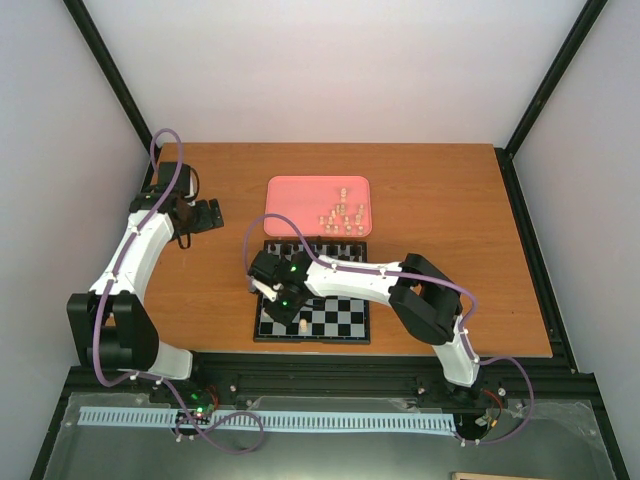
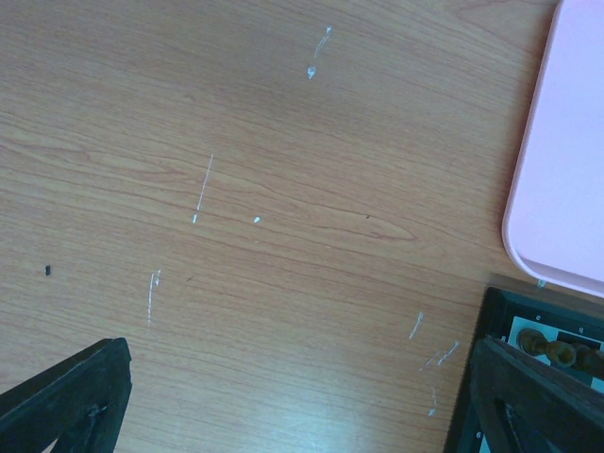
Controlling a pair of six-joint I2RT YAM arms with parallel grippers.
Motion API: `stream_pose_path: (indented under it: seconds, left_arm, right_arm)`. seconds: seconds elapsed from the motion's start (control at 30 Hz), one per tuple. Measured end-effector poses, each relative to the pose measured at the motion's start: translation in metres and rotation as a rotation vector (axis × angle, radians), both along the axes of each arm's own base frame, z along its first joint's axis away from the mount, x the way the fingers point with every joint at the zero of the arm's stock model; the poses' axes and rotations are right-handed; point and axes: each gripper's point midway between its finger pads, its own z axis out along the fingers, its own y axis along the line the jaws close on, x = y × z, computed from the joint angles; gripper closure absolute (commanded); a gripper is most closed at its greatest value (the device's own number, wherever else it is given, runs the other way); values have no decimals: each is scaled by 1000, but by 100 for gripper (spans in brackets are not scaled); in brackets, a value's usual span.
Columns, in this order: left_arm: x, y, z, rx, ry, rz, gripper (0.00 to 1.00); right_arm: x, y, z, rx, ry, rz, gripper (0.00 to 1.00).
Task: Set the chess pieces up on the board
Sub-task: Place the chess piece on the chessboard, then pick up the chess piece from the storage box.
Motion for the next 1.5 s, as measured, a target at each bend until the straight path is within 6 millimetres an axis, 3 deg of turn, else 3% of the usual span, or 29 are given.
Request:
stream_pose_path:
  seconds: [0.1, 0.27, 0.7, 0.83, 0.97, 1.1, 1.27, 1.33, 1.37, 1.5]
  left_arm:
    - [0, 0, 0, 1, 0, 1, 0]
    - [0, 1, 0, 3, 0, 1, 0]
    - [0, 2, -1, 8, 5, 4, 0]
    - [0, 2, -1, 9, 3, 4, 0]
    - [1, 2, 0, 9, 2, 4, 0]
    - [1, 2, 0, 10, 2, 5, 0]
    - [1, 2, 0, 8, 1, 5, 0]
    - [1, 1, 0, 7, 2, 4, 0]
    - [1, 1, 0, 7, 1, 4, 0]
    - [1, -1, -2, -5, 6, -2, 0]
  right_arm:
    - [0, 0, 0, 0, 1, 0, 85]
    - [-2, -3, -2, -10, 9, 7, 66]
    - [-4, -7, -1, -29, 9, 29, 53]
    - [4, -4, 15, -16, -11, 34, 43]
    - [21, 2, 60, 66, -44, 23, 42]
    - [59, -4, 114, 176, -95, -53, 43]
    - [152, -32, 156, 254, -192, -245, 47]
    - [189, -43, 157, 259, -221, -315, 49]
    - [218, -51, 151, 251, -239, -368, 50]
    - [273, -69, 116, 212, -240, -465, 56]
